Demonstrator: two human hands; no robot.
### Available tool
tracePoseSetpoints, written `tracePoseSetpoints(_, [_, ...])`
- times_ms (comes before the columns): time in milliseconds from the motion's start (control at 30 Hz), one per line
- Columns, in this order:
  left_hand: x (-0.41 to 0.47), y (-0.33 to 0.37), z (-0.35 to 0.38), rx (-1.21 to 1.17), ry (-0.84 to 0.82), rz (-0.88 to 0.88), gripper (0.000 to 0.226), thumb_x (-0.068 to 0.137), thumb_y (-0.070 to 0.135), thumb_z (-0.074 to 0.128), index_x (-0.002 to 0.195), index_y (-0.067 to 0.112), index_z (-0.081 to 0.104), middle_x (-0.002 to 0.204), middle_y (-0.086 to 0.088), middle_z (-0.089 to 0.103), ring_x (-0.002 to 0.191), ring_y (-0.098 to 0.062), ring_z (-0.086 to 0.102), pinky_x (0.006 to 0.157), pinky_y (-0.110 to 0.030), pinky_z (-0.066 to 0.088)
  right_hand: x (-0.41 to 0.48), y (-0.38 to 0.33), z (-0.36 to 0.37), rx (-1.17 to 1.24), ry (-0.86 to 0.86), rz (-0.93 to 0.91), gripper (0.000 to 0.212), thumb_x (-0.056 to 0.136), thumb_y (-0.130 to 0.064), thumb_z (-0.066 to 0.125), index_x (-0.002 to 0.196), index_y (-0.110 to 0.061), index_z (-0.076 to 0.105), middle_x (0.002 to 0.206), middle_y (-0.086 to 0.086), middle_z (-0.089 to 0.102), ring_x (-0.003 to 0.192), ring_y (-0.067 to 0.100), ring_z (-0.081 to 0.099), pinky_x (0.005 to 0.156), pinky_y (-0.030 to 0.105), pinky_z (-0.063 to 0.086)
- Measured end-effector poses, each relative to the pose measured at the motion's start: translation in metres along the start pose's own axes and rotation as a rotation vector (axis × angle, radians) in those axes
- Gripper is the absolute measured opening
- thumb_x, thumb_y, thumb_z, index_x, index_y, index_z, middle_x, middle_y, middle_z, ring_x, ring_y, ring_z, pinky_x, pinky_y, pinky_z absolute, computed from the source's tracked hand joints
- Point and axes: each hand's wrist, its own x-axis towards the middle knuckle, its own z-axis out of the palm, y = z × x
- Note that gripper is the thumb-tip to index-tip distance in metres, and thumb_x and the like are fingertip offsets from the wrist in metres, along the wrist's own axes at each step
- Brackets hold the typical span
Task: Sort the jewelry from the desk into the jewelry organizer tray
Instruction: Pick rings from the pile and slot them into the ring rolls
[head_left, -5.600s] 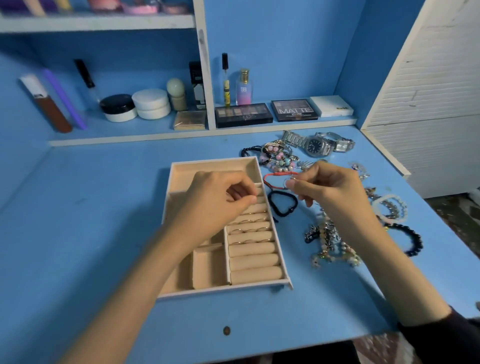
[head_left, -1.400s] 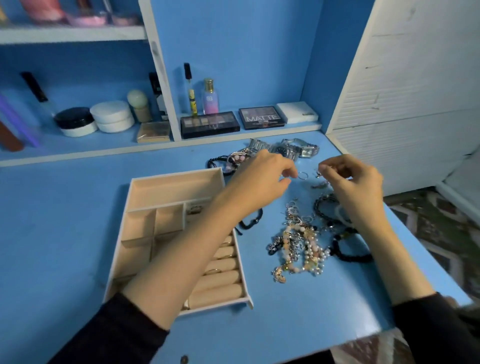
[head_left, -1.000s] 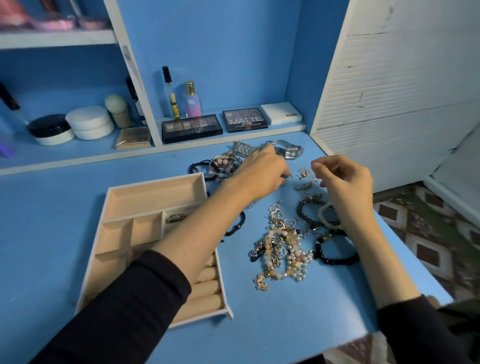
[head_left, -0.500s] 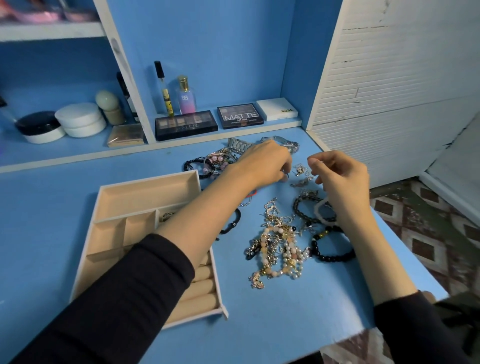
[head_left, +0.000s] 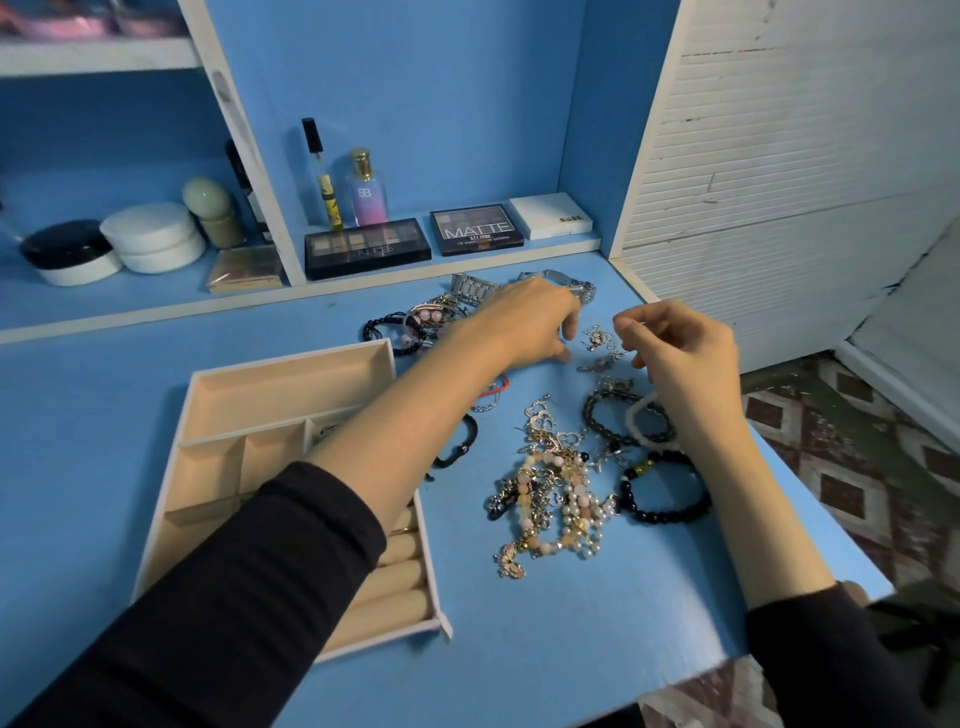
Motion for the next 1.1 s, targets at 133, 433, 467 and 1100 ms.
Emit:
tracePoseSetpoints(133, [-0.004,-0.003,-0.004,-0.038,-0.015,0.013,0.024,0.078,0.025,0.072,0.099,0.016,0.069,0.1,0.0,0.067,0.094,-0.017,0.061,0.084,-0.034,0.049,0.002,0.002,-0.002,-0.036,-0.027,0.002,0.006,0.082,-0.024,0.066,0.077,-0.023,0.069,0.081,0.024,0.063,0.063,0.019,0.049,0.062,0.033,0.04])
tracePoseSetpoints(433, [-0.001,-0.004,-0.005,-0.053,-0.076,0.02,0.016,0.077,0.02,0.073,0.092,0.015,0.071,0.094,0.001,0.07,0.09,-0.015,0.063,0.083,-0.033,0.05,0.002,0.003,0.001,-0.07,-0.038,-0.02,0.007,0.083,-0.024,0.065,0.079,-0.02,0.07,0.069,0.011,0.058,0.062,0.015,0.047,0.068,0.041,0.049])
tracePoseSetpoints(467, [0.0,-0.003,-0.006,-0.051,-0.093,0.018,0.015,0.077,0.019,0.073,0.091,0.015,0.07,0.094,0.001,0.069,0.09,-0.015,0.062,0.081,-0.031,0.049,0.002,0.003,0.001,-0.068,-0.037,-0.019,0.008,0.083,-0.024,0.065,0.079,-0.02,0.07,0.067,0.008,0.057,0.062,0.014,0.047,0.069,0.041,0.049])
tracePoseSetpoints(1100, [0.0,-0.01,-0.017,-0.145,-0.192,0.011,0.024,0.074,0.014,0.075,0.098,0.015,0.068,0.084,0.003,0.065,0.07,-0.005,0.054,0.057,-0.016,0.038,0.001,0.003,0.002,-0.075,-0.056,-0.031,0.007,0.084,-0.024,0.065,0.079,-0.02,0.069,0.067,0.009,0.057,0.059,0.013,0.046,0.057,0.027,0.037])
